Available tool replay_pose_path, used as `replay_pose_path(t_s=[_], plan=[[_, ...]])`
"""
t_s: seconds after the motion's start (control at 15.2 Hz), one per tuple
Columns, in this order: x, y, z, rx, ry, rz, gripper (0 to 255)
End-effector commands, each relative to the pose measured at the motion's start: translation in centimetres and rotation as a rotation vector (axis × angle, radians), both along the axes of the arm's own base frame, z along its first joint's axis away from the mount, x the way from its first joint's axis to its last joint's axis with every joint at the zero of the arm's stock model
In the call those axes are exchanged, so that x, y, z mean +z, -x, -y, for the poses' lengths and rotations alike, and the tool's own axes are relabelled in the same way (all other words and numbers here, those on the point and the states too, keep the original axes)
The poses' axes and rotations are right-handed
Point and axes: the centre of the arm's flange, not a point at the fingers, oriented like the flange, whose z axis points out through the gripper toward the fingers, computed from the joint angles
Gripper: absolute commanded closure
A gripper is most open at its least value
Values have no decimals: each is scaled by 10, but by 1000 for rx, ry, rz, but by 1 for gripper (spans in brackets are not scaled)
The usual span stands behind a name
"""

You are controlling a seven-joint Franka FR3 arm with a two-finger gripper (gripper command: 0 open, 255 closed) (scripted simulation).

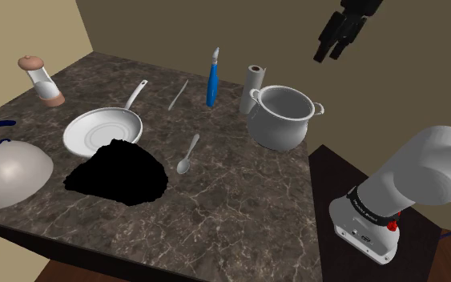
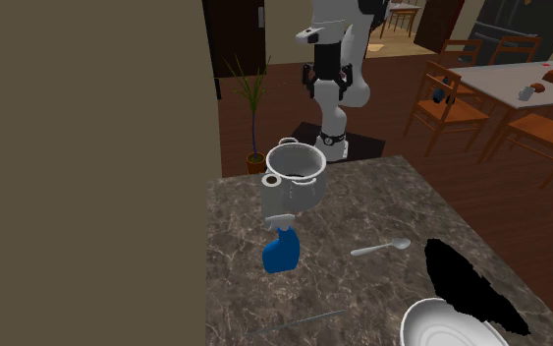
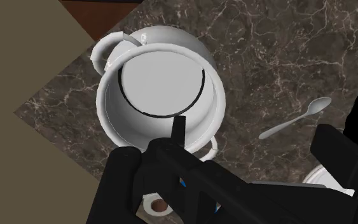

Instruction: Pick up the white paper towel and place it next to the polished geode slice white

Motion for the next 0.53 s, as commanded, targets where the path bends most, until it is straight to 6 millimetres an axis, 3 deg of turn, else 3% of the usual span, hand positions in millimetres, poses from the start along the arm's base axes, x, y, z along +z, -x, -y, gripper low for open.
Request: replay_pose_path(t_s=[0.0,0.46], plan=[[0,0,0,0,0,0,0],[-46,-76,15,78,51,9,0]])
